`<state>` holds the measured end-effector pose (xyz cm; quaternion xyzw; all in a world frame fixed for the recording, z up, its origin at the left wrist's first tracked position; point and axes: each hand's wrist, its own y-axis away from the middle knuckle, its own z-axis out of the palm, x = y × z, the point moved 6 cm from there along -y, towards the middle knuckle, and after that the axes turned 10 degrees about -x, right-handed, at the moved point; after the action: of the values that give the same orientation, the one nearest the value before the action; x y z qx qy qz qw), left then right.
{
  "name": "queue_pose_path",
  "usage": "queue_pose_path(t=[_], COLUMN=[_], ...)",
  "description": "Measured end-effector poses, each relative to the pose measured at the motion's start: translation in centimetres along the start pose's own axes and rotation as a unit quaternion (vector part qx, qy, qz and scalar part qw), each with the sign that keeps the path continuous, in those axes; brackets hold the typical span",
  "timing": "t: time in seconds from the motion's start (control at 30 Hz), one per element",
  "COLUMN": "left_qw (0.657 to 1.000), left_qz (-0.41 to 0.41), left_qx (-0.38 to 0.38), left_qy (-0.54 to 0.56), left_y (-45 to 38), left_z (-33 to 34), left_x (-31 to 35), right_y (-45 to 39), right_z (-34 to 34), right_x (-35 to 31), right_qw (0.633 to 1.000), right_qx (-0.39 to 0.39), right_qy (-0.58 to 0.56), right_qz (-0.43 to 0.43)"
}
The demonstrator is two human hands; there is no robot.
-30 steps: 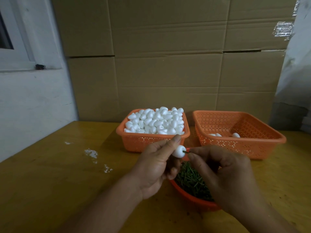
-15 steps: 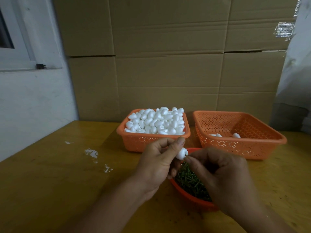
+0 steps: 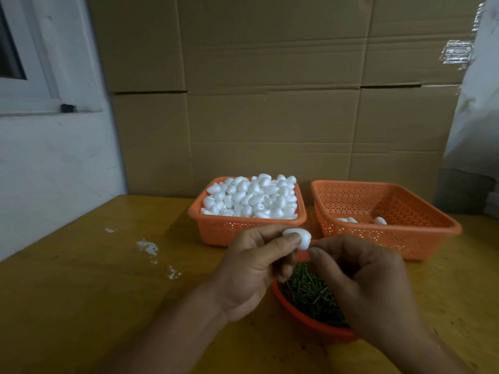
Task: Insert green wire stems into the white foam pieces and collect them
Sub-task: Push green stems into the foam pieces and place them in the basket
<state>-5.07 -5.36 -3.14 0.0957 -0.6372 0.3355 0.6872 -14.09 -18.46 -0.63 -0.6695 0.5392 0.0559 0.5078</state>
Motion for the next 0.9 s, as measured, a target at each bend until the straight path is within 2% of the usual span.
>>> queue_pose_path(t=[0.33, 0.77, 0.9], left_qw=[0.997, 0.99, 0.987], left_qz=[0.033, 0.048, 0.06], left_qx=[-0.001, -0.016, -0.006], left_qy=[-0.065, -0.131, -0.148], left_y=[0.1, 0.2, 0.2], left_z=[0.3, 0.0, 0.1], left_x=[0.6, 1.2, 1.1], right_y=[-0.1, -0.2, -0.2], right_z=[0.5, 0.9, 0.8], right_x=[0.5, -0.9, -0.3], right_qw=[0.996, 0.989, 0.987], right_qx=[-0.009, -0.048, -0.041], right_qy=[-0.083, -0.14, -0.153], right_qz=[0.03, -0.005, 0.021])
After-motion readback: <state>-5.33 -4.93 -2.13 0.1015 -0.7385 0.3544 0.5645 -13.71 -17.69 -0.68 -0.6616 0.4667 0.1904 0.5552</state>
